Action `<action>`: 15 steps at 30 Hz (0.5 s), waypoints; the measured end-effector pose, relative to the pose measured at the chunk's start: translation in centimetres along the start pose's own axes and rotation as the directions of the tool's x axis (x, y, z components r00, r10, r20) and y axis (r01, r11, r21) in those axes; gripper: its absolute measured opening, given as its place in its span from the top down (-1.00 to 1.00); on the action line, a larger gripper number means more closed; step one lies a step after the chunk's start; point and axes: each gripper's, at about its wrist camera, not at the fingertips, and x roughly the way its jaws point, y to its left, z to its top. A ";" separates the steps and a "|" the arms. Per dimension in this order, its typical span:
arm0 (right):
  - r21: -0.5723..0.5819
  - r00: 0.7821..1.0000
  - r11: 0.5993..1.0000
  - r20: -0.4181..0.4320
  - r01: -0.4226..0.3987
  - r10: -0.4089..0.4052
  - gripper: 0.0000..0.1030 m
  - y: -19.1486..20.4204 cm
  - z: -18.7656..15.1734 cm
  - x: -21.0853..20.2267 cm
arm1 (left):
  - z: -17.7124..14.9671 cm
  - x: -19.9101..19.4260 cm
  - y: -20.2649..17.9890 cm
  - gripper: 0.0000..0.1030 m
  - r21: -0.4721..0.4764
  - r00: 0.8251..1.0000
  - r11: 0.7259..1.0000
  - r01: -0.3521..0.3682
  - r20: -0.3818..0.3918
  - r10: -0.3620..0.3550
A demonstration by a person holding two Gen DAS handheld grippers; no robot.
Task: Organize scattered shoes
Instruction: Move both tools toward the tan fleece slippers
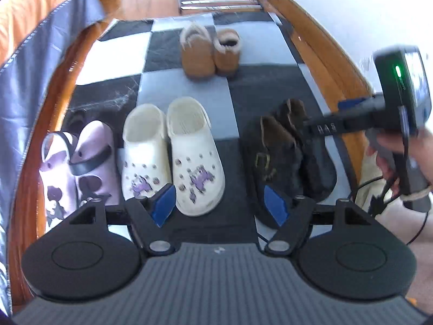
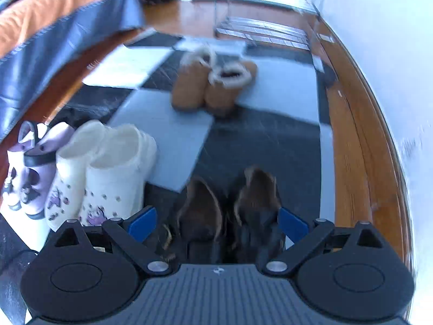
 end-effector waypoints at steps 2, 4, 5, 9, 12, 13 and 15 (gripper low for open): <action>-0.036 0.997 0.997 0.033 0.071 -0.070 -0.81 1.1 -0.2 -1.8 | 0.1 0.6 0.4 -0.39 -0.034 0.999 0.999 0.031 -0.013 -0.031; -0.056 0.993 0.992 0.048 0.109 -0.107 -0.81 1.8 -0.3 -3.1 | 0.8 1.3 1.6 -0.39 -0.073 0.996 0.993 0.087 -0.005 -0.088; -0.075 0.992 0.990 0.048 0.120 -0.116 -0.82 2.4 0.5 -5.1 | 0.9 1.6 1.9 -0.39 -0.082 0.996 0.992 0.092 -0.001 -0.093; -0.164 0.989 0.978 0.084 0.131 -0.119 -0.99 3.1 3.2 -8.4 | 1.2 3.1 3.7 -0.39 -0.251 0.996 0.965 0.082 -0.017 -0.090; -0.090 0.991 0.988 0.063 0.128 -0.122 -0.99 1.7 3.7 -8.3 | -0.5 1.3 2.1 -0.39 -0.279 0.998 0.958 0.066 0.019 -0.063; -0.051 0.991 0.993 0.082 0.110 -0.105 -0.99 1.3 3.1 -8.0 | -1.0 0.0 0.7 -0.39 -0.236 0.996 0.970 0.062 0.077 -0.045; -0.004 0.991 0.998 0.120 0.066 -0.065 -0.99 0.7 1.7 -6.8 | -1.8 -1.1 -1.6 -0.39 -0.191 0.995 0.982 0.004 0.103 0.016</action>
